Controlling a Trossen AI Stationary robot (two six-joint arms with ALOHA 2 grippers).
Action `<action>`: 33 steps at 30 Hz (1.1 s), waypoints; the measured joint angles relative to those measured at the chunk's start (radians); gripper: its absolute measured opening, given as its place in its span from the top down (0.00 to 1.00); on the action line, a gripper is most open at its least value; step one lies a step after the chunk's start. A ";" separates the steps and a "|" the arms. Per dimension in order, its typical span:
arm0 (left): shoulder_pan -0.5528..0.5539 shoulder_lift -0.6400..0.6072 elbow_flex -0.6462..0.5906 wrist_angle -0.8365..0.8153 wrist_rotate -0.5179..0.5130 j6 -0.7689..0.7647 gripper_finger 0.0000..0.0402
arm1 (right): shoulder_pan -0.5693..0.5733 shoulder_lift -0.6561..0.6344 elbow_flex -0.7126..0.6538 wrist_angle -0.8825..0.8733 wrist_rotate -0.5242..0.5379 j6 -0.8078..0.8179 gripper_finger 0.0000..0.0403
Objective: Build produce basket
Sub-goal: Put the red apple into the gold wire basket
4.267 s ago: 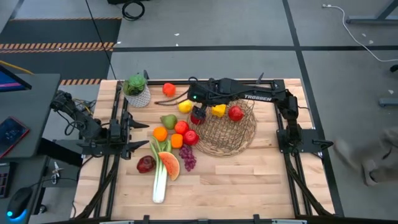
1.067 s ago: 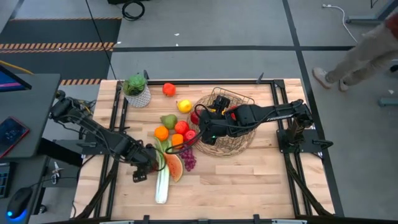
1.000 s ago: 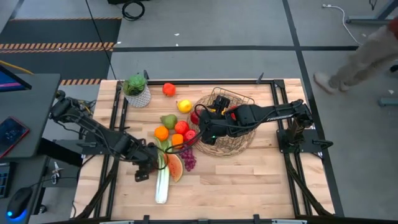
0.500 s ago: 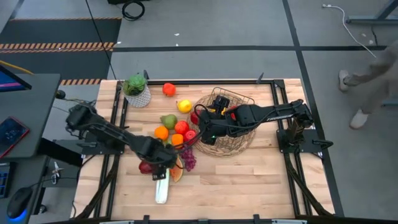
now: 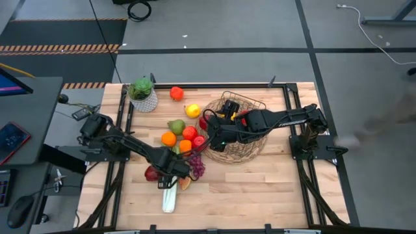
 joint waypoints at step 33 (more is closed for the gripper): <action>0.003 0.000 0.000 -0.085 0.063 -0.008 0.64 | 0.011 0.000 0.000 0.036 0.005 -0.054 0.09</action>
